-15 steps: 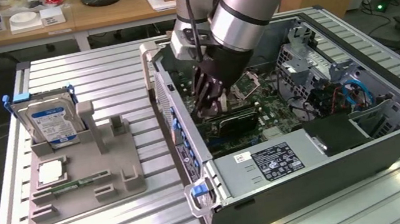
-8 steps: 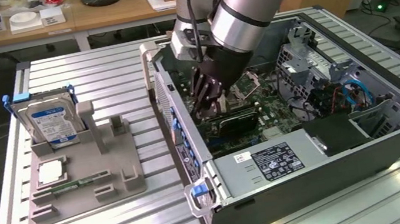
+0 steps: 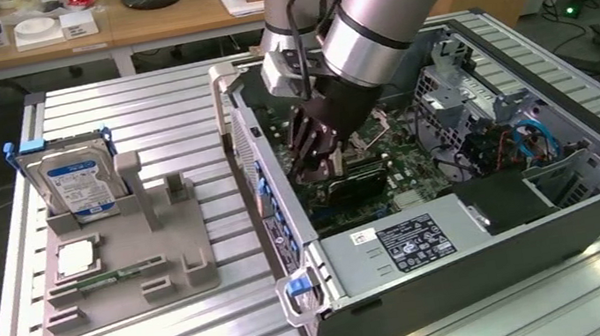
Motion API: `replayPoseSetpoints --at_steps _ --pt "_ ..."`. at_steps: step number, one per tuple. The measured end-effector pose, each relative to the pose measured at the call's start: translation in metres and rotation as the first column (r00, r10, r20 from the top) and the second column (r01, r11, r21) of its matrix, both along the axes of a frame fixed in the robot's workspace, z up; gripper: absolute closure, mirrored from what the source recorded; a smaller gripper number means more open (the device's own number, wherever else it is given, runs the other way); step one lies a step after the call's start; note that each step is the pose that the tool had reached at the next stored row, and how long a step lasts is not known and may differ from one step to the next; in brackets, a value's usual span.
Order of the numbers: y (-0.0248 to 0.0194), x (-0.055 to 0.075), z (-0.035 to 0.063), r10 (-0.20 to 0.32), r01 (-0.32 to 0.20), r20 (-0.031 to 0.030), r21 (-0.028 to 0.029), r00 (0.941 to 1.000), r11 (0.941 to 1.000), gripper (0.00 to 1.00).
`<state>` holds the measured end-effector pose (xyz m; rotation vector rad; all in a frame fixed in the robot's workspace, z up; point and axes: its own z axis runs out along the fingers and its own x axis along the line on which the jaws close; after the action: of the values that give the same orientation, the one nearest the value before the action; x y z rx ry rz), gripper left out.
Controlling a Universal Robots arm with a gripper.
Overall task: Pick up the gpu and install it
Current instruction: 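Press down on the gpu until it lock into place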
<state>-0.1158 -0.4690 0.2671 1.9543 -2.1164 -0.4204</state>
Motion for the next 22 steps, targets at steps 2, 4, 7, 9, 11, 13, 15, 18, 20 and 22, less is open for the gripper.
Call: replayPoseSetpoints --at_steps 2,4,7,9,11,13,15,18,20,22 --pt "-0.0001 0.006 -0.0035 0.001 -0.001 -0.0001 -0.0002 1.0000 1.0000 0.90" --pt "-0.0001 0.011 -0.0055 0.003 -0.003 0.0001 -0.0004 1.0000 1.0000 0.90" --pt "0.0000 0.015 -0.0061 0.005 -0.005 0.0014 -0.0003 1.0000 1.0000 0.90" --pt "0.0005 0.015 -0.0066 0.013 -0.013 0.0180 -0.0005 0.9998 0.9999 0.90" --pt "0.0009 0.015 -0.0072 0.023 -0.023 0.0426 -0.0009 0.9988 0.9997 0.90" --pt "0.0014 0.015 -0.0073 0.028 -0.028 0.0611 -0.0012 0.9977 0.9996 0.90" --pt "0.0016 0.015 -0.0072 0.030 -0.030 0.0684 -0.0016 0.9972 0.9995 0.90" --pt "0.0016 0.015 -0.0021 0.031 -0.031 0.0711 -0.0019 0.9970 0.9995 0.90" --pt "0.0016 0.015 0.0023 0.031 -0.031 0.0715 -0.0019 0.9970 0.9995 0.90" --pt "0.0016 0.015 0.0024 0.031 -0.031 0.0780 -0.0020 0.9965 0.9995 0.90"
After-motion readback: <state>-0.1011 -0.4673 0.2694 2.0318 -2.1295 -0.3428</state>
